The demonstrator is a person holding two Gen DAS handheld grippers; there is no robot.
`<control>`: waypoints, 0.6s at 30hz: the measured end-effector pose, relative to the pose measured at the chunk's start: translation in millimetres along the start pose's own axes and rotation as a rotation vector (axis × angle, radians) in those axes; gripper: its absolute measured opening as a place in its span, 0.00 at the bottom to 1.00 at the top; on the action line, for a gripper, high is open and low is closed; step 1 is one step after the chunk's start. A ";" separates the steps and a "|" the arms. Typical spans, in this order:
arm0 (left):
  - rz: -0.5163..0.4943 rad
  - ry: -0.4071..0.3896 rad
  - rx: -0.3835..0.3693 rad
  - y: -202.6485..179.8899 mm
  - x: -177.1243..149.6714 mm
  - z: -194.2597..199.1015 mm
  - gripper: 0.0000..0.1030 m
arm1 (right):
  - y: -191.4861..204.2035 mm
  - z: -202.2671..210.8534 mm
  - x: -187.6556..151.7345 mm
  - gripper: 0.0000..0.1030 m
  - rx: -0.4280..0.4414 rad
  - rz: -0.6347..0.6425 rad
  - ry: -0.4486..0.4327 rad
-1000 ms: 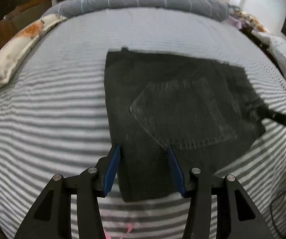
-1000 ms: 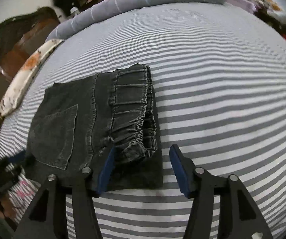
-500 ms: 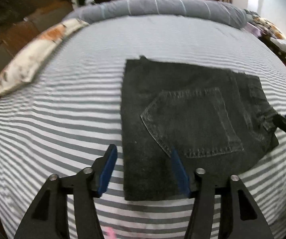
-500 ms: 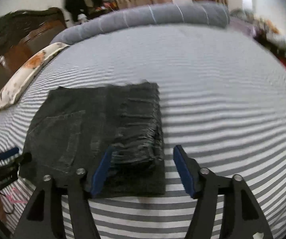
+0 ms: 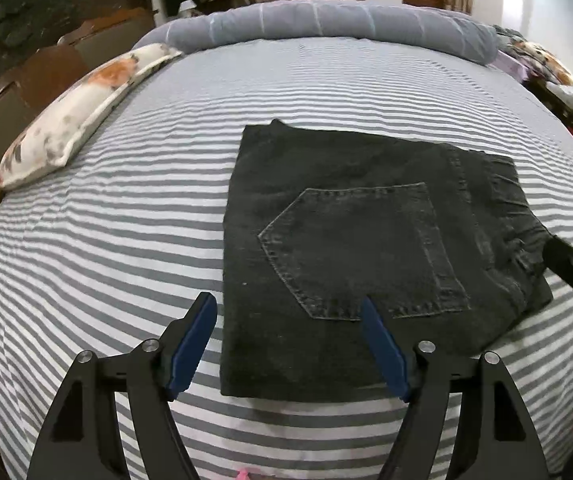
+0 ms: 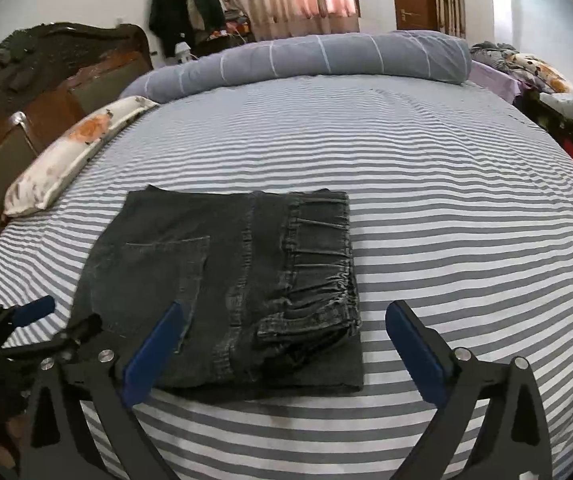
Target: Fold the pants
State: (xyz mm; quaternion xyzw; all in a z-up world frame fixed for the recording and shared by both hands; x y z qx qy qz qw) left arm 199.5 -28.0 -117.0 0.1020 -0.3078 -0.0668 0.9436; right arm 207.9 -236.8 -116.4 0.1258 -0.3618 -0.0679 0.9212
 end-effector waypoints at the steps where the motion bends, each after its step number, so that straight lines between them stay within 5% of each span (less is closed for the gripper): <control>1: 0.006 -0.001 0.002 0.1 -0.9 0.1 0.73 | 0.3 -1.5 -0.6 0.98 -0.002 -0.001 0.002; 18: -0.001 -0.004 0.009 1.0 -2.0 -3.4 0.72 | 22.9 -7.2 -6.1 0.99 -0.081 0.138 0.010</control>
Point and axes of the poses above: each gripper's, at about its wrist camera, not at the fingertips, and z roughly against the way its jaws point, y to its left, x to its top, the point moved 3 cm from there along -z, roughly the way its jaws point, and after that the axes turned 12 degrees about x, right-handed, at the moved point
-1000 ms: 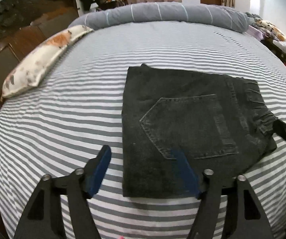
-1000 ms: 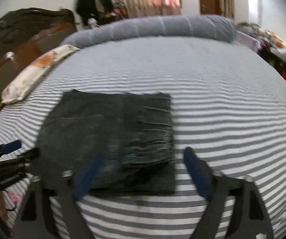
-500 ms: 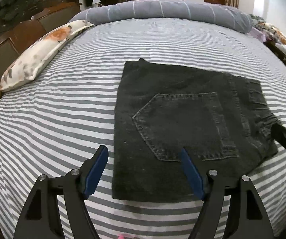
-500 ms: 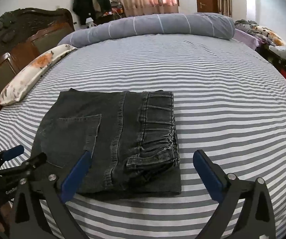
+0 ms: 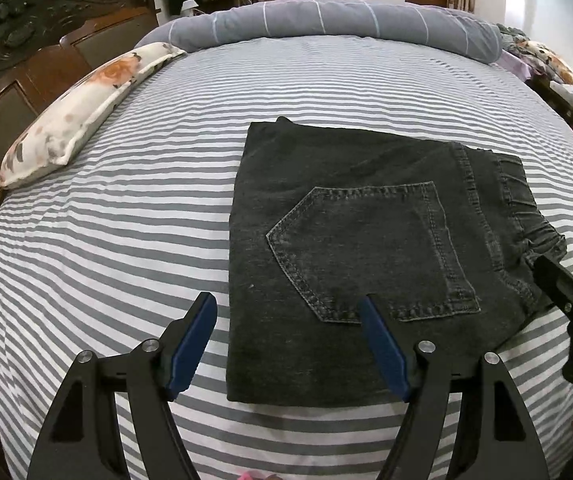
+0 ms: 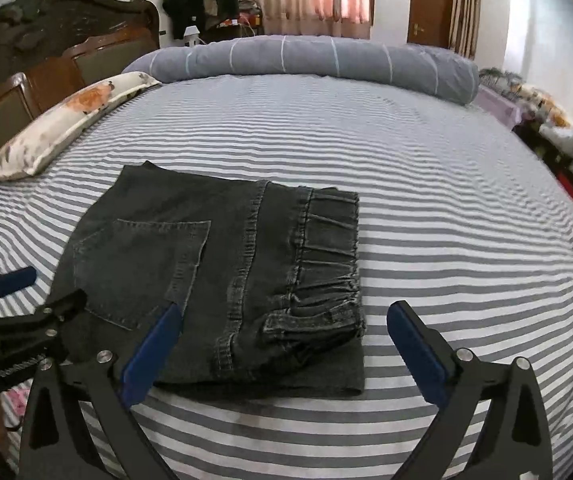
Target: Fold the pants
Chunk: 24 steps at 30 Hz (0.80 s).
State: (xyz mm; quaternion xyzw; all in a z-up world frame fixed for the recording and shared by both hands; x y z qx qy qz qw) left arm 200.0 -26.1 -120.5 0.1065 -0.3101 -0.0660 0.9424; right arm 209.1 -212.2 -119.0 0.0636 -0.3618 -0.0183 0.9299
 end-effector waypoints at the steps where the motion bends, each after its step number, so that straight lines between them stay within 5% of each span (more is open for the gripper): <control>1: 0.003 0.001 0.000 -0.2 -0.1 -0.1 0.73 | 1.3 -0.9 -0.8 0.99 0.002 0.008 0.008; 24: -0.074 -0.062 -0.034 -7.4 -2.9 12.6 0.72 | 2.8 0.8 -6.0 0.99 0.026 -0.005 0.044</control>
Point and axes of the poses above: each gripper's, at about its wrist camera, not at the fingertips, and z roughly against the way its jaws point, y to its left, x to its top, the point moved 3 cm from there along -z, roughly the way its jaws point, and after that the axes turned 12 degrees about x, right-handed, at the moved point
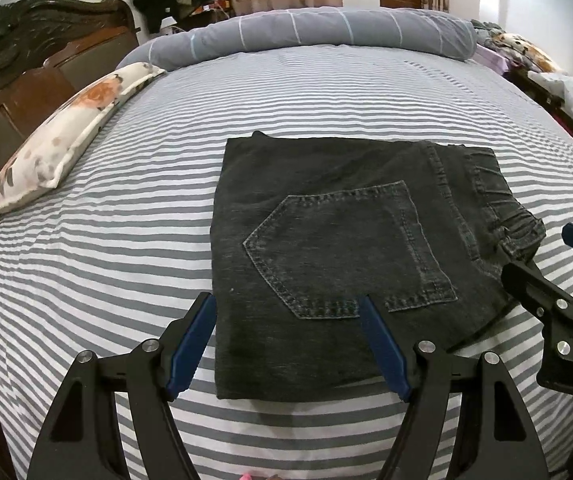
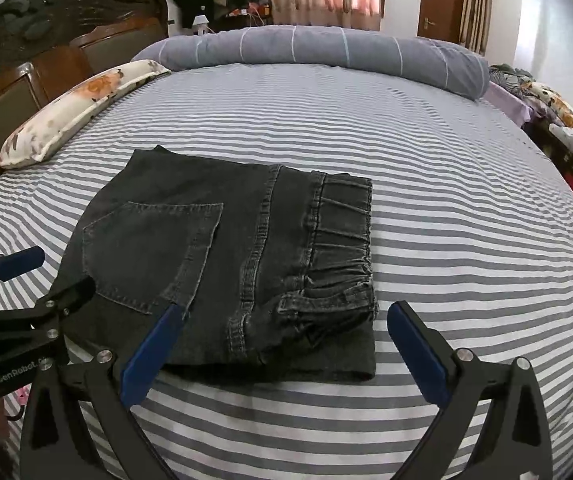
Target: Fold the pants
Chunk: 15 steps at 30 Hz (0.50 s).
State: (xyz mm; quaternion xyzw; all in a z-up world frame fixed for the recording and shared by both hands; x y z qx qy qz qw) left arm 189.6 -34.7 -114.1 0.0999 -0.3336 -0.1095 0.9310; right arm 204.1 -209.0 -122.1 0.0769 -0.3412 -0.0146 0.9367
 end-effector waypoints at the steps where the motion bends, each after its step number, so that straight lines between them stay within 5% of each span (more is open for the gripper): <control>1: -0.001 0.001 -0.001 -0.4 0.3 -0.5 0.72 | 0.0 0.0 -0.4 0.99 0.002 0.002 0.003; 15: 0.005 -0.004 0.011 1.5 1.2 -2.3 0.72 | 0.1 -1.8 -1.7 0.99 0.024 0.011 0.019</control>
Point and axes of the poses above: each gripper's, at about its wrist camera, not at the fingertips, and z roughly against the way its jaws point, y to its left, x to its top, the point moved 3 cm from there along -z, roughly the way its jaws point, and after that the axes turned 12 degrees about x, right-handed, at the moved point
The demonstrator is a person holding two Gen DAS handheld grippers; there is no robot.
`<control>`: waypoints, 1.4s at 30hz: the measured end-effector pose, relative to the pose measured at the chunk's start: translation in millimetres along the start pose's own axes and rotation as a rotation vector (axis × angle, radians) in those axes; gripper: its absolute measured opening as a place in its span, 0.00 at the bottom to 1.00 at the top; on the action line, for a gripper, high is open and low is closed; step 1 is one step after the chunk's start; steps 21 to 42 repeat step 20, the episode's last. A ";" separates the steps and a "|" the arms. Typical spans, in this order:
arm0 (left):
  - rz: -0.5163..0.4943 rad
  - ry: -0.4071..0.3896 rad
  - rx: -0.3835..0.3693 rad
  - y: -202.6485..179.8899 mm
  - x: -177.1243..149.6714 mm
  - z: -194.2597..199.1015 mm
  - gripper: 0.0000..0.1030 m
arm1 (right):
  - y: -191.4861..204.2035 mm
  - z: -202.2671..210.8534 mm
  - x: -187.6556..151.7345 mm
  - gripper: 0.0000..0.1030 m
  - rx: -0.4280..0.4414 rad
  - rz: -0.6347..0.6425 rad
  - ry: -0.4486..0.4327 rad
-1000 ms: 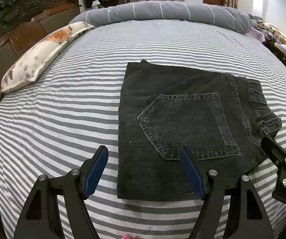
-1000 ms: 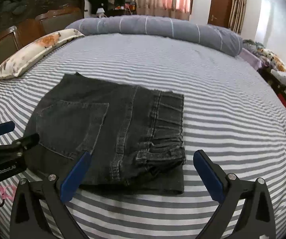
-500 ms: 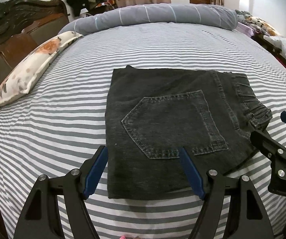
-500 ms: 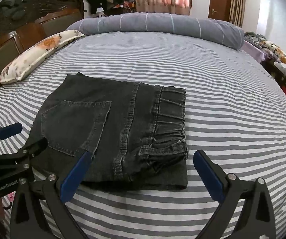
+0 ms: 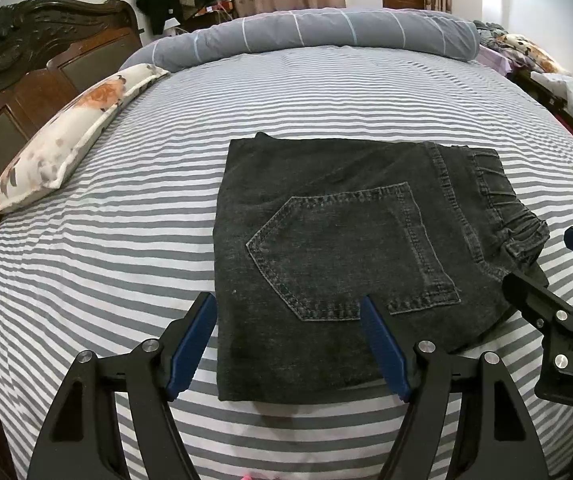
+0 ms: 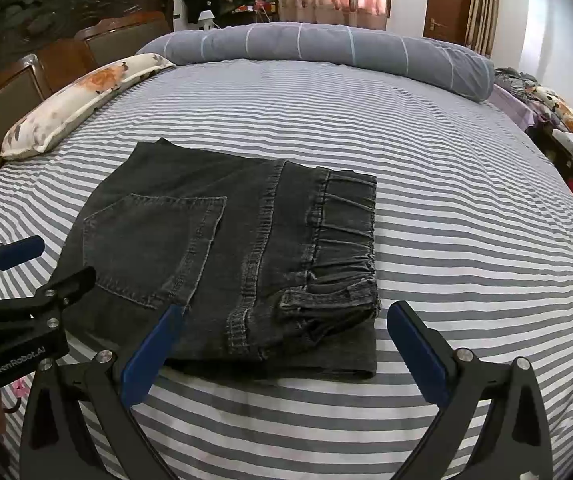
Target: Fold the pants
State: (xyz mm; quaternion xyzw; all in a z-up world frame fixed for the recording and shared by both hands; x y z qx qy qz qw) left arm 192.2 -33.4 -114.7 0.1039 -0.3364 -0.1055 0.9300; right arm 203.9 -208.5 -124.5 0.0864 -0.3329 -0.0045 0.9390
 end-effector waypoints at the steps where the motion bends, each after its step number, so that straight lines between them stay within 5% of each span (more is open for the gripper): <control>1: 0.001 -0.001 -0.002 -0.1 -0.1 0.3 0.72 | -0.4 -0.4 0.1 0.99 0.000 -0.002 0.001; 42: -0.008 -0.025 -0.032 -1.6 2.2 4.1 0.73 | -2.4 0.9 -0.4 0.99 0.005 0.001 0.011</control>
Point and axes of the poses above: each gripper's, at about its wrist camera, not at the fingertips, and z roughly against the way its jaws point, y to its left, x to its top, the point moved 3 cm from there along -z, roughly the way its jaws point, and after that the axes turned 12 degrees about x, right-handed, at the moved point
